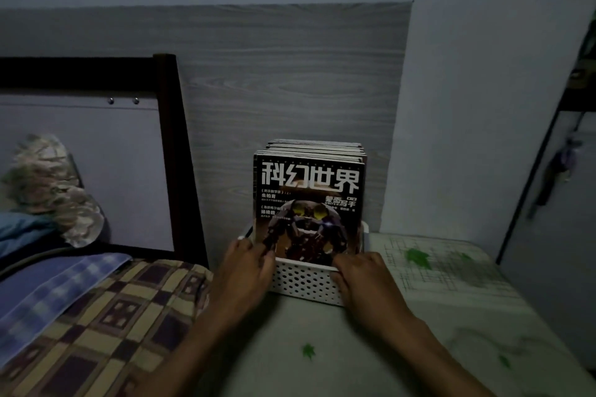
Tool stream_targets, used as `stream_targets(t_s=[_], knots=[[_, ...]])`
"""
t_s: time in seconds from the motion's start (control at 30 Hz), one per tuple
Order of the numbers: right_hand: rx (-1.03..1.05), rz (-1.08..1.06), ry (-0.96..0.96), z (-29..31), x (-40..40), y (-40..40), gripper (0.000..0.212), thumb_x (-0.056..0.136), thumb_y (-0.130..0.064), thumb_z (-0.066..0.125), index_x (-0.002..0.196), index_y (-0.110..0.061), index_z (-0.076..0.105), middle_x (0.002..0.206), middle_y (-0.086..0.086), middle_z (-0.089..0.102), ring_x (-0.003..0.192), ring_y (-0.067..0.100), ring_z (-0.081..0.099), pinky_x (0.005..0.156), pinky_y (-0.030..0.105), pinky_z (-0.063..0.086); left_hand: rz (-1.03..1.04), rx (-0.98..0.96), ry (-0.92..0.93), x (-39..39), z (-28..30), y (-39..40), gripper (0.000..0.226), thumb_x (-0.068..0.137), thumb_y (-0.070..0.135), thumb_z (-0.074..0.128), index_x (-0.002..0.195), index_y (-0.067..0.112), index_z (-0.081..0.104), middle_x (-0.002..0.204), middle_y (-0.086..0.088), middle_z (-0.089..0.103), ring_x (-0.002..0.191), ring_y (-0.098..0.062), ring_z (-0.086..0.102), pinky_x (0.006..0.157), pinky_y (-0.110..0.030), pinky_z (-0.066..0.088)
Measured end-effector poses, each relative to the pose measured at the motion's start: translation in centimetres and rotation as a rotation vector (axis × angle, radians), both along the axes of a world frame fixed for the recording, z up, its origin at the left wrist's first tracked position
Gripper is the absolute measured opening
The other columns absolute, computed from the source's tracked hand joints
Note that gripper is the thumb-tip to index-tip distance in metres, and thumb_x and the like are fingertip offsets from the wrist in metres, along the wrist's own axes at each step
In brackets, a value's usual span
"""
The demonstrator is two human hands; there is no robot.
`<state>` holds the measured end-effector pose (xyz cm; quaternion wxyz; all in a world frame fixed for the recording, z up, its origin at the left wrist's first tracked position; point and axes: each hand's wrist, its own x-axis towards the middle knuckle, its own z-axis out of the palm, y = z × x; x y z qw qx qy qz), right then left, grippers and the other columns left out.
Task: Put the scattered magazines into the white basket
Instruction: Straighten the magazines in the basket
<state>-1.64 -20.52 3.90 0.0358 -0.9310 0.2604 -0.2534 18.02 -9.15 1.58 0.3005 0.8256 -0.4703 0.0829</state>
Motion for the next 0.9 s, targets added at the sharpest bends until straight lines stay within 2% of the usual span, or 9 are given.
stream_targets(t_s=[0.17,0.3,0.43,0.5,0.57,0.63,0.7,0.83,0.9], knots=[[-0.031,0.007,-0.002,-0.7,-5.8,2.4,0.017,0.098,-0.036,0.048,0.088,-0.025,0.055,0.088,-0.004,0.062,0.082,0.016,0.048,0.076,0.029,0.03,-0.033,-0.065,-0.14,-6.4,-0.7,4.0,0.029,0.1,0.035,0.038,0.095,0.026,0.065,0.101,0.002,0.065,0.1,-0.021,0.053,0.082,-0.037,0.041],[-0.014,0.018,0.025,-1.0,-10.2,4.7,0.018,0.097,-0.039,0.048,0.086,-0.027,0.056,0.083,-0.007,0.061,0.081,0.015,0.052,0.079,0.03,0.037,-0.127,-0.058,-0.125,-9.7,-0.3,7.3,0.042,0.094,0.05,0.026,0.091,0.033,0.064,0.093,0.013,0.062,0.096,-0.012,0.054,0.089,-0.035,0.037],[0.371,0.038,-0.202,0.2,-13.1,6.1,0.019,0.085,-0.056,0.061,0.101,-0.046,0.054,0.098,-0.026,0.06,0.094,-0.004,0.054,0.073,0.014,0.046,-0.245,-0.301,0.265,-9.5,1.4,8.7,0.018,0.085,0.059,0.053,0.093,0.043,0.056,0.101,0.018,0.06,0.092,0.005,0.055,0.074,-0.018,0.043],[0.578,0.044,-0.496,2.0,-13.3,5.6,0.043,0.069,-0.061,0.072,0.106,-0.052,0.051,0.103,-0.029,0.06,0.093,-0.005,0.06,0.067,0.01,0.052,-0.175,-0.429,0.487,-8.5,2.8,8.0,0.043,0.072,0.059,0.067,0.109,0.047,0.049,0.124,0.011,0.055,0.105,0.001,0.054,0.077,-0.022,0.046],[0.659,0.071,-0.695,3.5,-12.6,4.0,0.063,0.059,-0.062,0.079,0.113,-0.051,0.049,0.109,-0.024,0.061,0.097,0.0,0.063,0.071,0.017,0.056,-0.142,-0.341,0.573,-7.2,4.3,6.8,0.085,0.061,0.061,0.076,0.134,0.044,0.037,0.144,0.004,0.042,0.126,-0.017,0.046,0.093,-0.038,0.047],[0.732,0.106,-0.686,4.9,-11.5,1.9,0.092,0.057,-0.054,0.088,0.134,-0.047,0.038,0.134,-0.016,0.052,0.119,0.009,0.055,0.094,0.036,0.052,-0.255,-0.23,0.652,-5.7,5.8,5.4,0.11,0.052,0.062,0.086,0.144,0.042,0.029,0.145,0.006,0.042,0.13,-0.019,0.046,0.098,-0.042,0.048],[0.83,0.173,-0.57,5.6,-10.3,-0.4,0.116,0.051,-0.052,0.09,0.147,-0.042,0.024,0.146,-0.011,0.046,0.131,0.013,0.047,0.106,0.042,0.044,-0.46,-0.145,0.75,-4.2,6.8,3.7,0.108,0.046,0.059,0.089,0.139,0.039,0.037,0.133,0.011,0.058,0.121,-0.012,0.057,0.089,-0.029,0.054],[0.954,0.334,-0.487,4.1,-8.1,-3.1,0.105,0.044,-0.051,0.095,0.134,-0.033,0.044,0.118,-0.011,0.069,0.108,0.012,0.067,0.078,0.021,0.057,-0.591,-0.143,0.868,-2.1,5.7,1.5,0.091,0.045,0.051,0.094,0.124,0.036,0.052,0.121,0.005,0.068,0.113,-0.016,0.065,0.086,-0.033,0.058],[1.017,0.357,-0.62,2.8,-6.9,-3.5,0.101,0.044,-0.049,0.096,0.131,-0.03,0.048,0.117,-0.001,0.071,0.104,0.019,0.07,0.075,0.027,0.058,-0.59,-0.257,0.928,-1.9,4.7,0.5,0.089,0.045,0.044,0.096,0.123,0.029,0.056,0.121,-0.006,0.069,0.113,-0.027,0.065,0.09,-0.046,0.056]])
